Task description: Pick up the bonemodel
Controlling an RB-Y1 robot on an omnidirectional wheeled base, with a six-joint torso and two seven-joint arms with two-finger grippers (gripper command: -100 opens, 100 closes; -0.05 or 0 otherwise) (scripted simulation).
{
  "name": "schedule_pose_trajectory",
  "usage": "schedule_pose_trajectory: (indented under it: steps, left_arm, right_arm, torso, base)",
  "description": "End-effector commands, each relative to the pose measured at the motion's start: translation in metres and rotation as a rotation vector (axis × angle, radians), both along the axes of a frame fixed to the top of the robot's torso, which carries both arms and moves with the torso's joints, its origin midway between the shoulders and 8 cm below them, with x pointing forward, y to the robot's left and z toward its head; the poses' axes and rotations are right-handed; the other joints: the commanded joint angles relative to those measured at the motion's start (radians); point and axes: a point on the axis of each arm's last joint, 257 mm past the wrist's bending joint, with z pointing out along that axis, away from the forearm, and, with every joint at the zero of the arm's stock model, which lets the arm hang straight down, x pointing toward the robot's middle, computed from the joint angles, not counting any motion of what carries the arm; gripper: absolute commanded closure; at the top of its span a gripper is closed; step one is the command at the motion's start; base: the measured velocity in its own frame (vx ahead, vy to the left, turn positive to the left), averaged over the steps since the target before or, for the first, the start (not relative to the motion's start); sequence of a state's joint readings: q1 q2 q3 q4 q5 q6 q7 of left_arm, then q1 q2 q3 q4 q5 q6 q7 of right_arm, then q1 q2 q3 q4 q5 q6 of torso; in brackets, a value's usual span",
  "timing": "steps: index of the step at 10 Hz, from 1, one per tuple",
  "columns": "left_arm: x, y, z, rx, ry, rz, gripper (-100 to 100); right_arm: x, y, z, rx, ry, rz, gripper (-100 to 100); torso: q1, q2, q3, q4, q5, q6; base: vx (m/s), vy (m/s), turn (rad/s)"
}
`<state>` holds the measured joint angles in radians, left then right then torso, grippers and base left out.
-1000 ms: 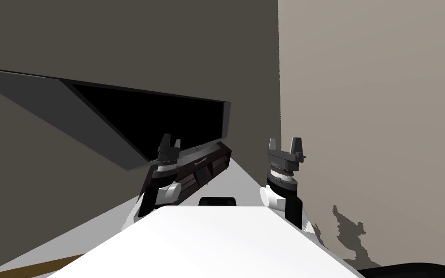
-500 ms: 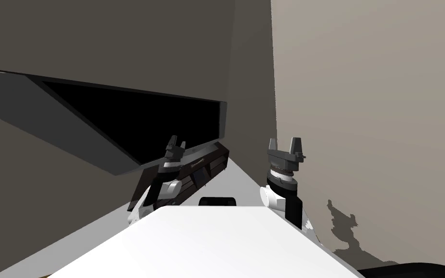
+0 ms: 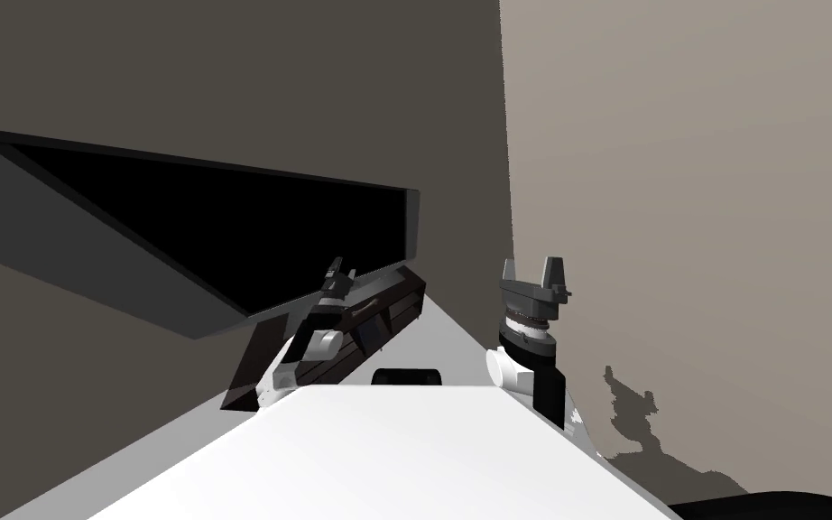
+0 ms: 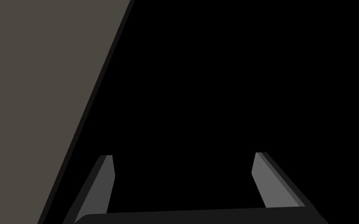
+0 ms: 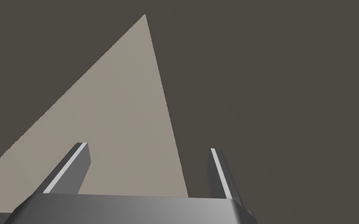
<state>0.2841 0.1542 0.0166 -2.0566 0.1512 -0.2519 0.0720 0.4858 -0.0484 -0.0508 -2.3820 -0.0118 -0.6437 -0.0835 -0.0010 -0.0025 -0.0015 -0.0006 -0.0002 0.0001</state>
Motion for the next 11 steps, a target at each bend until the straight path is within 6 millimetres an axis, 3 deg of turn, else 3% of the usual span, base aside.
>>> schedule_pose_trajectory:
  steps: [1,3,7,8,9,10,11]
  left_arm:
    - [0.005,0.002,-0.012,-0.023,0.038,-0.010,-100]
    - [0.026,0.006,-0.040,-0.095,0.126,-0.041,-100]
    - [0.047,0.011,-0.085,-0.177,0.260,-0.061,-100]
    - [0.048,0.011,-0.089,-0.178,0.275,-0.060,-100]
    - [0.056,0.013,-0.108,-0.221,0.327,-0.069,-100]
    - [0.057,0.013,-0.111,-0.222,0.339,-0.068,-100]
    - [0.064,0.015,-0.129,-0.265,0.390,-0.075,-100]
  right_arm:
    - [0.000,0.000,0.000,0.000,0.000,0.000,0]
    - [0.000,0.000,0.000,0.000,0.000,0.000,0]
    - [0.000,0.000,0.000,0.000,0.000,0.000,0]
    - [0.000,0.000,0.000,0.000,0.000,0.000,0]
    - [0.000,0.000,0.000,0.000,0.000,0.000,0]
    - [0.000,0.000,0.000,0.000,0.000,0.000,0]
    - [0.000,0.000,0.000,0.000,0.000,0.000,0]
  torso:
    - [0.000,0.000,0.000,0.000,0.000,0.000]
    - [0.001,0.000,0.000,0.000,0.000,0.000]
    - [0.001,0.001,0.000,0.000,0.000,0.000]
    - [0.001,0.001,0.000,0.000,0.000,0.000]
    - [0.001,0.001,0.001,0.000,0.000,0.000]
    - [0.001,0.001,0.000,0.000,0.000,0.000]
    - [0.001,0.001,0.001,0.000,0.000,-0.001]
  base:
    - [0.028,-0.009,-0.028]
    - [0.041,-0.004,-0.055]
    - [0.030,-0.006,-0.031]
    - [0.021,-0.002,-0.025]
    - [0.024,-0.001,-0.048]
    - [0.022,0.001,-0.022]
    - [0.027,0.000,-0.034]
